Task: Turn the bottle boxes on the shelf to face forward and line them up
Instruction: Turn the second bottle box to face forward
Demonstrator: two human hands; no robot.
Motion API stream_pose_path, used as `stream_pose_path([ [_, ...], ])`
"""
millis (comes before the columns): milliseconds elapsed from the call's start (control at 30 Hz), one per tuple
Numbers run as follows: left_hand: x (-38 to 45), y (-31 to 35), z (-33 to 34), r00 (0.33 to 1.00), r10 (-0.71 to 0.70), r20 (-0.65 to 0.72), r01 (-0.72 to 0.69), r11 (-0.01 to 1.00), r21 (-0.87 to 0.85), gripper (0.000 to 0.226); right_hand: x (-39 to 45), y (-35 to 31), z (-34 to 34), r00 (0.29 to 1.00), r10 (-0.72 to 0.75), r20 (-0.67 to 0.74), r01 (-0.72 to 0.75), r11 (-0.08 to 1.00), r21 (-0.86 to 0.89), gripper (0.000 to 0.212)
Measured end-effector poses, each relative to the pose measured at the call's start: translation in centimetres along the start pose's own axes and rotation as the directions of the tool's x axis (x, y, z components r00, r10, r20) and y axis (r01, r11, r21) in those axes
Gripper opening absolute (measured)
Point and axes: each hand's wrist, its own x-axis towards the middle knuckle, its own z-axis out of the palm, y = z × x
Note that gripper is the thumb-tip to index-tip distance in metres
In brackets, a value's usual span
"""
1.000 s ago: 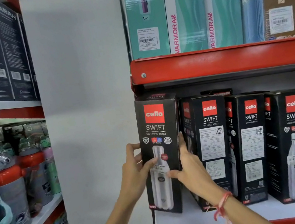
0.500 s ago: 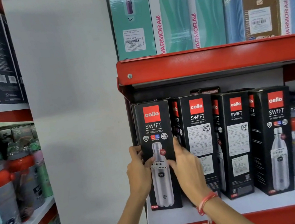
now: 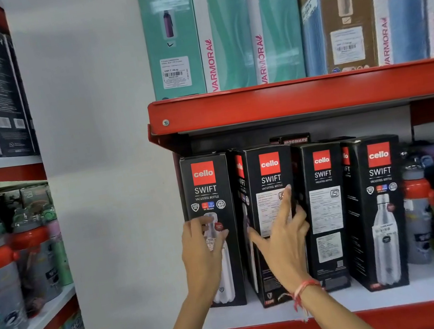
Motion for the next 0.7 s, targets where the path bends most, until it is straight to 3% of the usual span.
stream_pose_path([
  [200,-1.0,2.8,0.8,0.978,-0.021,0.208,0.052,0.988,-0.145,0.043,-1.0,2.3,-5.3,0.97,-0.224,0.098,0.198,0.954,0.226,0.117],
  [367,-1.1,4.3,1.7,0.895,-0.036,0.445,0.14,0.969,-0.202,0.079,1.2,3.6,-8.5,0.908,-0.328,0.26,0.172,0.859,0.483,0.117],
  [467,-1.5,4.2,2.2,0.916,-0.043,0.398,0.128,0.974,-0.189,0.077,2.9,4.4,-8.7,0.836,-0.365,0.411,0.094,0.832,0.546,0.115],
  [567,-2.3,4.1,3.5,0.947,-0.033,0.32,0.061,0.995,-0.077,0.079,4.4,4.5,-8.6,0.766,-0.373,0.524,0.074,0.861,0.504,0.112],
  [700,-2.7,4.7,5.6,0.975,-0.082,0.208,0.08,0.997,0.018,0.077,5.1,3.8,-7.7,0.827,-0.308,0.471,0.124,0.916,0.382,0.109],
])
